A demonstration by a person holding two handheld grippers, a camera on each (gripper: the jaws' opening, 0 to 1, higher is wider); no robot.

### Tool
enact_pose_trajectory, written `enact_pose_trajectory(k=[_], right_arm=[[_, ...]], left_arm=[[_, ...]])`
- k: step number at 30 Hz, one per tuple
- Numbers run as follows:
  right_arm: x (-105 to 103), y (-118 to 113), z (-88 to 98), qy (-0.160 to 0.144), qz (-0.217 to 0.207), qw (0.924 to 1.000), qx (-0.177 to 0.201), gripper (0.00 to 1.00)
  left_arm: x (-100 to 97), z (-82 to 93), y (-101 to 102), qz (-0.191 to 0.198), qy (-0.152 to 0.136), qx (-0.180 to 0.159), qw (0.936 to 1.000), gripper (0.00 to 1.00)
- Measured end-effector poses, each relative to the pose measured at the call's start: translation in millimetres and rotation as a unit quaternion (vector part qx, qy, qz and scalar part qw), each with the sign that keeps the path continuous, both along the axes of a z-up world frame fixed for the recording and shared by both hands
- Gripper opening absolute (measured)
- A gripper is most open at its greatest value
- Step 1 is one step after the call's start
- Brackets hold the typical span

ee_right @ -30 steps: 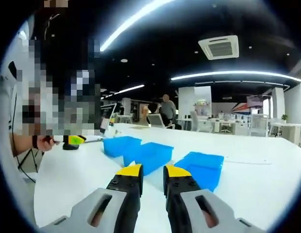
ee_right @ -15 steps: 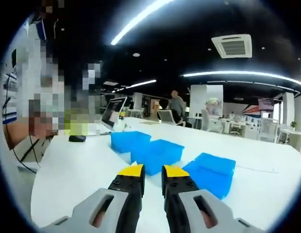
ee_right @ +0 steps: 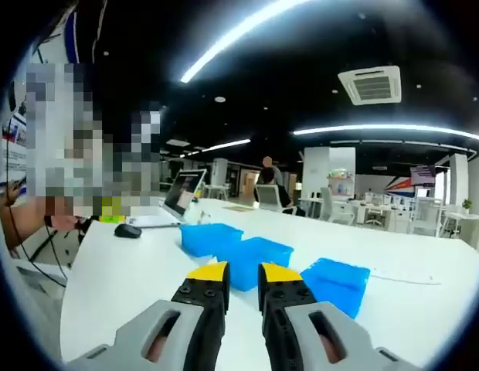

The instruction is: Pick up the resistors one by one and place each resistor into its matching bin, sorting the parts by color and model until every resistor is separated into the correct bin for its type

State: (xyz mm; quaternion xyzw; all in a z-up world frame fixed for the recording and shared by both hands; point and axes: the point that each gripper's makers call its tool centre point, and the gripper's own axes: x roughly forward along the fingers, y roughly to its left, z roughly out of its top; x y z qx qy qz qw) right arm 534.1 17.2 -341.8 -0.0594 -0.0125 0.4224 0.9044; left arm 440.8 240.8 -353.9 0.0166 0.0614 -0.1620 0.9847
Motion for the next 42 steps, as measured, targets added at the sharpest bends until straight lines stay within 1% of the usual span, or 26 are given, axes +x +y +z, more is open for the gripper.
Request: enact_pose_trajectory(k=[3, 5, 8, 14, 17, 20, 25, 37, 42], right_arm=[[0.5, -2.9, -0.1, 0.005, -0.014, 0.9999, 0.000, 0.17], [1.7, -5.4, -0.3, 0.009, -0.022, 0.9997, 0.000, 0.17], [4.4, -11.7, 3.1, 0.013, -0.039, 0.9991, 0.007, 0.17], [7.3, -20.1, 9.4, 0.016, -0.065, 0.9976, 0.015, 0.17], [8.1, -21.4, 7.3, 0.025, -0.073, 0.9969, 0.018, 0.18], [8.5, -21.0, 6.6, 0.027, -0.079, 0.9964, 0.017, 0.18], [9.4, -16.3, 5.8, 0.029, -0.084, 0.9959, 0.017, 0.18], [18.4, 3.2, 9.3, 0.025, -0.080, 0.9963, 0.019, 0.18], [20.5, 6.6, 7.0, 0.026, -0.081, 0.9963, 0.015, 0.18]], left_arm=[[-1.0, 0.3, 1.4, -0.004, 0.001, -0.006, 1.0000, 0.17], [0.7, 0.5, 5.6, -0.009, 0.001, -0.009, 0.9999, 0.17], [4.6, 1.7, 6.7, -0.016, 0.002, -0.011, 0.9998, 0.17], [9.7, 10.3, 7.5, -0.025, -0.011, -0.019, 0.9994, 0.17], [12.2, 9.8, 7.7, -0.031, -0.012, -0.022, 0.9992, 0.17], [13.7, 7.5, 10.3, -0.031, -0.011, -0.024, 0.9992, 0.17], [14.8, 5.0, 17.6, -0.030, -0.011, -0.028, 0.9991, 0.17], [19.1, 6.9, 49.9, -0.009, -0.015, -0.031, 0.9994, 0.17], [19.8, 8.8, 51.3, -0.008, -0.018, -0.030, 0.9994, 0.17]])
